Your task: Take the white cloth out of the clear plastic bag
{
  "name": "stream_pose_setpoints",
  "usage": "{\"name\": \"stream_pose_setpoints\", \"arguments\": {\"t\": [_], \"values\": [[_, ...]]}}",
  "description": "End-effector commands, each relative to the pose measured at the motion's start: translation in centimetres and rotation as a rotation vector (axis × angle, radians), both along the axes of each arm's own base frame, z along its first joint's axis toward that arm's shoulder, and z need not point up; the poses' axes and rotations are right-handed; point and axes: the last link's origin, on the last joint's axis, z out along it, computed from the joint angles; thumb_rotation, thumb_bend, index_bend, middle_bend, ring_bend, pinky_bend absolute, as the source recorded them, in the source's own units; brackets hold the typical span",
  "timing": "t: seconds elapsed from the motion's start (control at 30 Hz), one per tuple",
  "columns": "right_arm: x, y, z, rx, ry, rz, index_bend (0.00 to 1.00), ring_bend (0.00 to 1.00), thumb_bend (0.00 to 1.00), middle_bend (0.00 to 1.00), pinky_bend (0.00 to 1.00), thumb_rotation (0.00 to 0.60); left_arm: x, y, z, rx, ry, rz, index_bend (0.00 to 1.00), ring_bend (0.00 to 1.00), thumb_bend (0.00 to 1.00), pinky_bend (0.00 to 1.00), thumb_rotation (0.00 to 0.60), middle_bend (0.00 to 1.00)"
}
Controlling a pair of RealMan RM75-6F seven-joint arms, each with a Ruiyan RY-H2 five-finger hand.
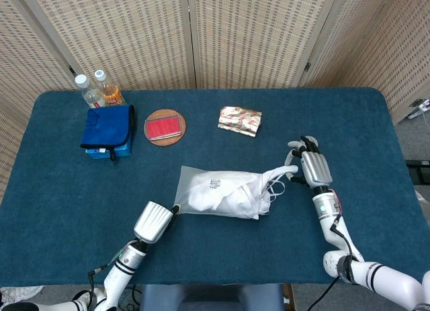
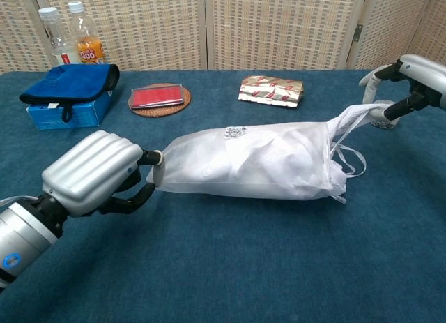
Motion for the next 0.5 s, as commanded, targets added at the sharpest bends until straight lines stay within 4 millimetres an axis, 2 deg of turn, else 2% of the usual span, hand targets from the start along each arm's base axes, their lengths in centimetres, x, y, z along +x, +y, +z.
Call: {"name": "stream_pose_setpoints", "arguments": {"t": [0.03, 0.5], "values": [[-0.2, -0.1, 0.5, -0.013, 0.003, -0.008, 0.87, 0.0, 0.54, 0.24, 0.09, 0.6, -0.2, 0.1, 0.2, 0.007, -0.001, 0.012, 0.81, 1.0, 0.49, 1.0, 0.6, 1.0], [-1.3, -1.1, 4.0, -0.084, 0.031, -0.041, 0.87, 0.0, 0.55, 0.24, 0.09, 0.6, -1.6, 1.3, 2.2, 0.069, -0.009, 0.096, 0.81, 1.0, 0.49, 1.0, 0.6, 1.0]]}}
